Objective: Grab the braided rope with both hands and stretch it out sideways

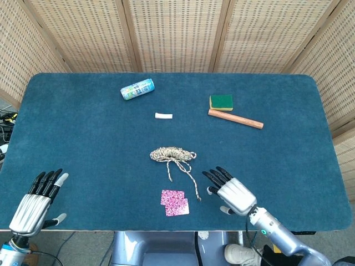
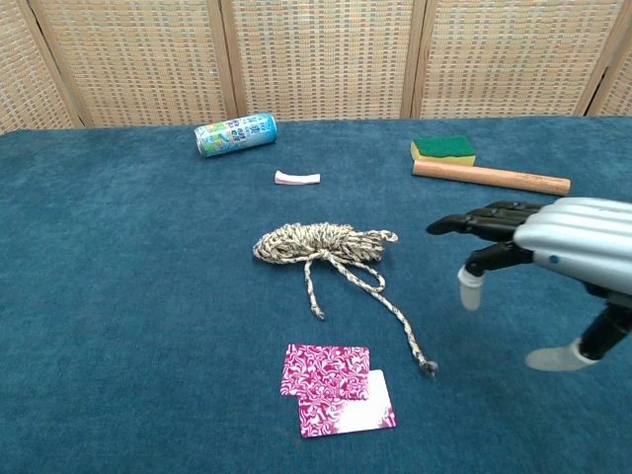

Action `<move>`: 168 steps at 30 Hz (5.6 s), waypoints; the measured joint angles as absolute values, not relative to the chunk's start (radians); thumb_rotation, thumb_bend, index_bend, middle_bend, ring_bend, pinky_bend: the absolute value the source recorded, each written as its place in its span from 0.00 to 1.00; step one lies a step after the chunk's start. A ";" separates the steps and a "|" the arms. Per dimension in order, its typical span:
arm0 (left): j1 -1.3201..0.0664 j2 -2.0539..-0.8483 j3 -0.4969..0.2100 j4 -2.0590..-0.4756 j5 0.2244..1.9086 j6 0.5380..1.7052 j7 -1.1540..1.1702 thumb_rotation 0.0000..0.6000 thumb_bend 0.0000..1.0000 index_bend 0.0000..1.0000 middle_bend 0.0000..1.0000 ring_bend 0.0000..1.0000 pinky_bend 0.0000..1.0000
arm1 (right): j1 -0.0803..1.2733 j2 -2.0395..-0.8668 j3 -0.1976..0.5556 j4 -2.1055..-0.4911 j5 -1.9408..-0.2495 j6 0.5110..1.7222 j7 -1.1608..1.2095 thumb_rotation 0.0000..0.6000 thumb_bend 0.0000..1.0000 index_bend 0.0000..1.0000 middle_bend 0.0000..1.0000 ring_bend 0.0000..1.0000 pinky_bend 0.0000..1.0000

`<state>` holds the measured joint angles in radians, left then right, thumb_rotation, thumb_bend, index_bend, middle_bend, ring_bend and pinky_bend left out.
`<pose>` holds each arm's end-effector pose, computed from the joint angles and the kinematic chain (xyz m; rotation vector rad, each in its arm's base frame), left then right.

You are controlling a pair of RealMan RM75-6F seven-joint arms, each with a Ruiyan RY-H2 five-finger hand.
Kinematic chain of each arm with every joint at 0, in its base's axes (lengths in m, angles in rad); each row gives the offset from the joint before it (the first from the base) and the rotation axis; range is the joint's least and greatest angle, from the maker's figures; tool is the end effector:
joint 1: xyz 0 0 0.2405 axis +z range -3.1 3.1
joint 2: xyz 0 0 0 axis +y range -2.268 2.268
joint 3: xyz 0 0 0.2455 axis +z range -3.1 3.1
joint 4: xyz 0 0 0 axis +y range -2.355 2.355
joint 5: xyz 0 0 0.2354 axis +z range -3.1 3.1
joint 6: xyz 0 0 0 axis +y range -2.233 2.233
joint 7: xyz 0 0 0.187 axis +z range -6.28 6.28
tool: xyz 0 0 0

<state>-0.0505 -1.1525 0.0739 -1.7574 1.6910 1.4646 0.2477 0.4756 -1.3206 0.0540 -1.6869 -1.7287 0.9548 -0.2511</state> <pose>-0.2578 0.1791 0.0749 -1.6347 -0.8745 -0.8639 -0.1520 -0.2681 -0.0339 2.2135 -0.6881 0.9425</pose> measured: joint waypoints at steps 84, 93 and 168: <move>-0.084 -1.164 0.078 -1.757 1.637 1.415 0.270 1.00 0.00 0.00 0.00 0.00 0.00 | 0.709 -1.618 0.005 -1.496 -1.409 0.855 -0.748 1.00 0.40 0.54 0.00 0.00 0.00; -0.087 -1.164 0.078 -1.757 1.633 1.411 0.269 1.00 0.00 0.00 0.00 0.00 0.00 | 0.713 -1.630 0.005 -1.480 -1.415 0.874 -0.738 1.00 0.50 0.60 0.01 0.00 0.00; -0.827 -1.891 -0.137 -1.127 1.581 0.882 0.465 1.00 0.34 0.48 0.00 0.00 0.00 | 0.729 -1.591 0.032 -1.275 -1.535 0.958 -0.429 1.00 0.55 0.63 0.02 0.00 0.00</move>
